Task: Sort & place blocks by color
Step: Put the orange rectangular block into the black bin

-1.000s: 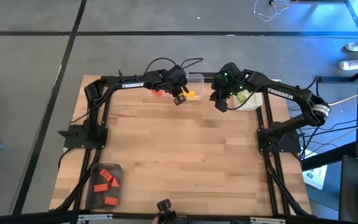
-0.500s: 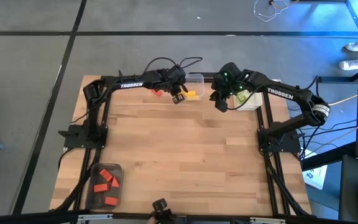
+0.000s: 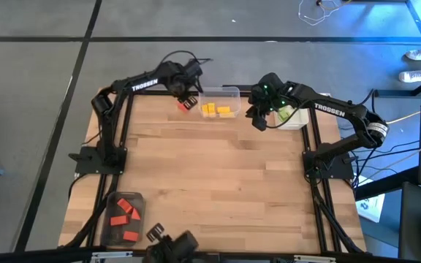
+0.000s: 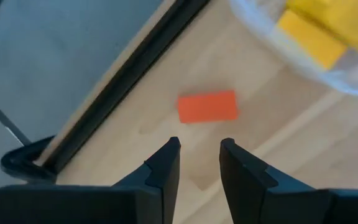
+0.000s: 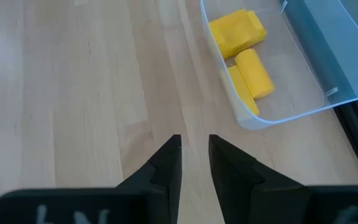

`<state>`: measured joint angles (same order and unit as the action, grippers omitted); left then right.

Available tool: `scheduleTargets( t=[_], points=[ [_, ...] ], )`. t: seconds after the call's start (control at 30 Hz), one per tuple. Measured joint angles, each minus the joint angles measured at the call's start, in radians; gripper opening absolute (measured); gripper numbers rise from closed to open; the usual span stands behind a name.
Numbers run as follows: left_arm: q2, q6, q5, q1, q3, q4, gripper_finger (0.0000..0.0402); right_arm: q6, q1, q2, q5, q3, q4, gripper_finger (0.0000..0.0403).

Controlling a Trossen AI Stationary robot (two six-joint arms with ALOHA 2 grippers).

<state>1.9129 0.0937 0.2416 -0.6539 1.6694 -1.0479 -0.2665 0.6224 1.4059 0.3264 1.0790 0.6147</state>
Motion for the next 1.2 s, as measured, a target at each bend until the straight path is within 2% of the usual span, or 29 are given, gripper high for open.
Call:
scheduleTargets(
  t=[0.1,0.17,0.23,0.33,0.47,0.67,1.2],
  points=[
    [0.008,-0.003,-0.084,-0.052,-0.014,-0.002,0.0103,0.000,0.000,0.000,0.000,0.000,-0.002,0.0082],
    [0.020,0.064,-0.156,-0.083,-0.017,-0.002,0.0101,0.005,0.000,0.000,0.000,0.000,-0.003,0.0082],
    [0.033,0.148,-0.177,-0.106,-0.017,0.005,0.0099,0.014,0.000,0.000,0.000,0.000,-0.008,0.0082],
    [0.055,0.253,-0.145,-0.121,-0.017,0.050,0.0098,0.027,0.000,0.000,0.000,0.000,-0.023,0.0082],
    [0.080,0.291,-0.131,-0.121,-0.017,0.141,0.0098,0.027,0.000,0.000,0.000,0.000,-0.028,0.0082],
    [0.143,0.351,-0.129,-0.117,-0.017,0.126,0.0098,0.027,0.000,0.000,0.000,0.000,-0.028,0.0082],
    [0.209,0.340,-0.098,-0.097,-0.019,0.123,0.0098,0.025,0.000,0.000,0.000,0.000,-0.027,0.0082]
  ],
)
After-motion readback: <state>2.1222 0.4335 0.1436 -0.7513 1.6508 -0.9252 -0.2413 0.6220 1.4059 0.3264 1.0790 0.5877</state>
